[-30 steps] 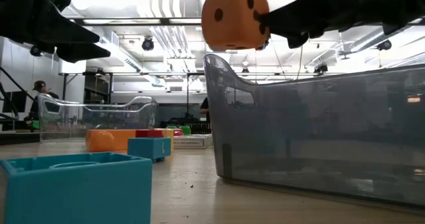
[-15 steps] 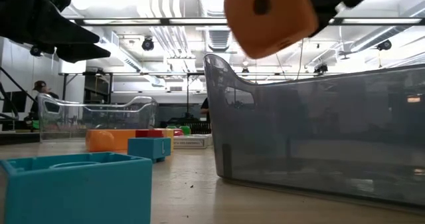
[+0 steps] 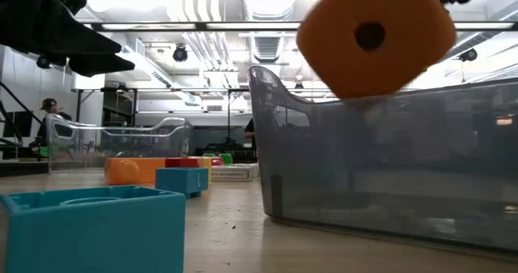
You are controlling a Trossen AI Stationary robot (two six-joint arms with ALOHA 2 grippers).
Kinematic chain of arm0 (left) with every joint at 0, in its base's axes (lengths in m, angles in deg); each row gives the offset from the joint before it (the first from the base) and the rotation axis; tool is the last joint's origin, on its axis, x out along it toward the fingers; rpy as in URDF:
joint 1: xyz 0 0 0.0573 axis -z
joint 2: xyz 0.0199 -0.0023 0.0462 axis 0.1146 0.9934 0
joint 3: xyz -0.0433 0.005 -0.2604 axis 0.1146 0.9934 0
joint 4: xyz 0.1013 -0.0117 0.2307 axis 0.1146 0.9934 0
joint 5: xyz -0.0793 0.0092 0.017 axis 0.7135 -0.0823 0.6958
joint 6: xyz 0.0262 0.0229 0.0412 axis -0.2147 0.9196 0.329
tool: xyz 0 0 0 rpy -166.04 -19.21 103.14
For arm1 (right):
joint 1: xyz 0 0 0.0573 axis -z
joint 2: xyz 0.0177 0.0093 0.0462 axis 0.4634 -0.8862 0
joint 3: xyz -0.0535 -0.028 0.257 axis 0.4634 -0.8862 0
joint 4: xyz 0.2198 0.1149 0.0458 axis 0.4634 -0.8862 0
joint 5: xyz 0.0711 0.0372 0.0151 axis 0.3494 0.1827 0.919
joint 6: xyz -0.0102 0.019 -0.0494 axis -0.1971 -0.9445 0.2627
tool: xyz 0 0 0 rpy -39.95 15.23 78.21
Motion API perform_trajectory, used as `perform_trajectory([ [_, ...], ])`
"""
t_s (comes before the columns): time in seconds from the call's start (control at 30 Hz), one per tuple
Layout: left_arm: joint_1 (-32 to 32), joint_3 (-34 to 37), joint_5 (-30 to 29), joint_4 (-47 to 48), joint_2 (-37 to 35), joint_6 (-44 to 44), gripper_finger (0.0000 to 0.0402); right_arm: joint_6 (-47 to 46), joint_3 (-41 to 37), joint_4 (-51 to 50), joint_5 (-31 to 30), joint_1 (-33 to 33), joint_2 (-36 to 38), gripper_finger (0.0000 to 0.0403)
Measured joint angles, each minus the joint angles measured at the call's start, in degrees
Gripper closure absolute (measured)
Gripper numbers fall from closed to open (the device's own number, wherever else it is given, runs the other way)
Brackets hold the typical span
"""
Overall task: Pick & Place Toys
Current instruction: Put the orange die into the gray bin
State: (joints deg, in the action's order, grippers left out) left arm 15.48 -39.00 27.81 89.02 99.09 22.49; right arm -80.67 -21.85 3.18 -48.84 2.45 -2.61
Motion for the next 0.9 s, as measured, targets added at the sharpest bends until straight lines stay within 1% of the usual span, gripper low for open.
perform_trajectory([
  [0.23,0.0,0.0,0.0,0.0,0.0,0.0,0.0003,-0.2,1.1,-0.2,1.3,0.0,-5.4,0.0334],
  [0.4,0.0,0.0,0.0,0.0,0.0,0.0,0.0003,-0.2,2.2,-0.2,1.9,0.0,-7.9,0.0334],
  [0.63,0.0,0.0,0.0,0.0,0.0,0.0,0.0003,-0.7,3.4,-0.8,1.9,0.0,-8.4,0.0334],
  [0.8,0.0,0.0,0.0,0.0,0.0,0.0,0.0003,-0.9,4.8,-3.1,1.7,0.1,-8.2,0.0333],
  [0.9,0.0,0.0,0.0,0.0,0.0,0.0,0.0003,-1.1,5.5,-4.3,1.2,0.1,-8.4,0.0315],
])
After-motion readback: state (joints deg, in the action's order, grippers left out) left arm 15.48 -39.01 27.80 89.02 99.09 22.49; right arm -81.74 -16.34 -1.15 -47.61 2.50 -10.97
